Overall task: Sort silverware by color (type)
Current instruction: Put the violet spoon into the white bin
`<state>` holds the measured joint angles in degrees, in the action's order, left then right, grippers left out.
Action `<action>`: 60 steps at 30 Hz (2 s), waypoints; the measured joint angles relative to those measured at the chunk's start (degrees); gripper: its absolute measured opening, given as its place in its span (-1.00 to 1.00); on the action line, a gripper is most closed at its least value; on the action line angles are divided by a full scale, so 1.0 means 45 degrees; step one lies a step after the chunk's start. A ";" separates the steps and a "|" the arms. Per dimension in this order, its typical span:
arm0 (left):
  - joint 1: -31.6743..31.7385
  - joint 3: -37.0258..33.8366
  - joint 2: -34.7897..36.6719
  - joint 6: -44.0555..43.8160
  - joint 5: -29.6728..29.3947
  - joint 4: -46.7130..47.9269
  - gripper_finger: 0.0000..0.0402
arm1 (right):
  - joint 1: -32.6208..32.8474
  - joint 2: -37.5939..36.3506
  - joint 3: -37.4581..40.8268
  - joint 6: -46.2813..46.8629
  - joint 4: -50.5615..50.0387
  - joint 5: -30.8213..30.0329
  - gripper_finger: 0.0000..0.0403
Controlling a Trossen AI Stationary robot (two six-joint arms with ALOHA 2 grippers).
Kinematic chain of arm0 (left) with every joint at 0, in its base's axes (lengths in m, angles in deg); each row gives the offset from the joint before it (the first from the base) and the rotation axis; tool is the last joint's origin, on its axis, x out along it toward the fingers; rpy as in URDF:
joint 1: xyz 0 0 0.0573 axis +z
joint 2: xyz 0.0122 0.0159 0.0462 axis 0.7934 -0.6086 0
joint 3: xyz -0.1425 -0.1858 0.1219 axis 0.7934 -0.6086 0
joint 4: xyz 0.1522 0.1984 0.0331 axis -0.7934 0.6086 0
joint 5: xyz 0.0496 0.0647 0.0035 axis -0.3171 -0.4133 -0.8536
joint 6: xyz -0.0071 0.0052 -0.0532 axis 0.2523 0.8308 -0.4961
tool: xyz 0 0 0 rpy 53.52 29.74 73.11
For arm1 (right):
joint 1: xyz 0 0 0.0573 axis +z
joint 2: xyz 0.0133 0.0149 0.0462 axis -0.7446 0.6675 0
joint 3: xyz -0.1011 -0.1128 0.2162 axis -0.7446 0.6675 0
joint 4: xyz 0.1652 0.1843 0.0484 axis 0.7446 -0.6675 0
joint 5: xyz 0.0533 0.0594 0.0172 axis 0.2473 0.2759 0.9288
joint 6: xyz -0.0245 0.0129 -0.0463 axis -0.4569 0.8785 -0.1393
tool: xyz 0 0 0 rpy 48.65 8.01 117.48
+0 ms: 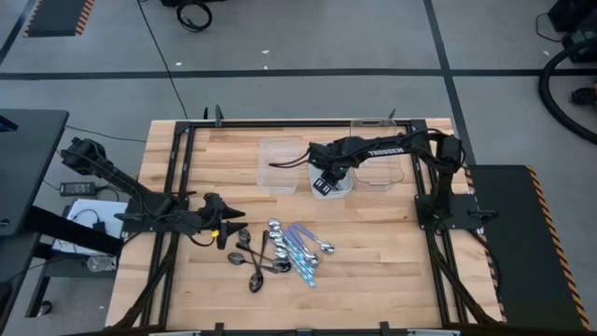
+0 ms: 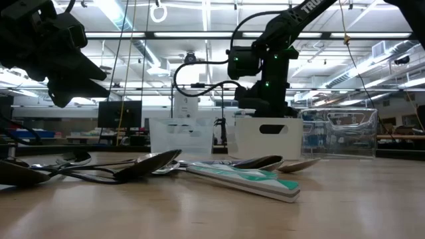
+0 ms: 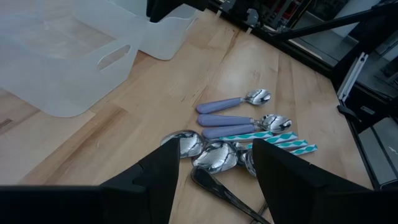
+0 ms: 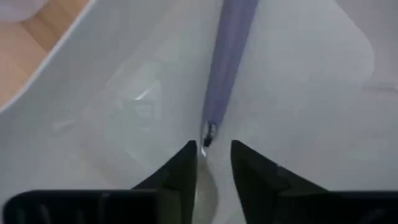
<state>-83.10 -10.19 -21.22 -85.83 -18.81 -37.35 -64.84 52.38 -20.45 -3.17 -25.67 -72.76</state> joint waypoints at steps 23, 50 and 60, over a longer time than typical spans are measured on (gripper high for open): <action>0.0276 0.0000 0.0000 0.0034 -0.0005 0.0101 0.04 | 0.1346 -0.1249 -0.1811 -0.0219 -0.0560 -0.1616 -0.03; 0.0352 0.0005 0.0000 0.3598 -0.0863 -0.0069 0.04 | 0.5129 -0.1190 -0.2293 0.2666 -0.0559 -0.1705 -0.12; 0.0950 0.0010 -0.0005 0.3752 -0.0928 -0.0120 0.04 | 0.5817 -0.0959 -0.1982 0.3715 -0.0322 -0.1948 -0.12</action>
<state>-78.82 -10.14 -21.25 -68.95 -22.99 -37.89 -38.66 48.06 -29.37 13.54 -27.12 -81.52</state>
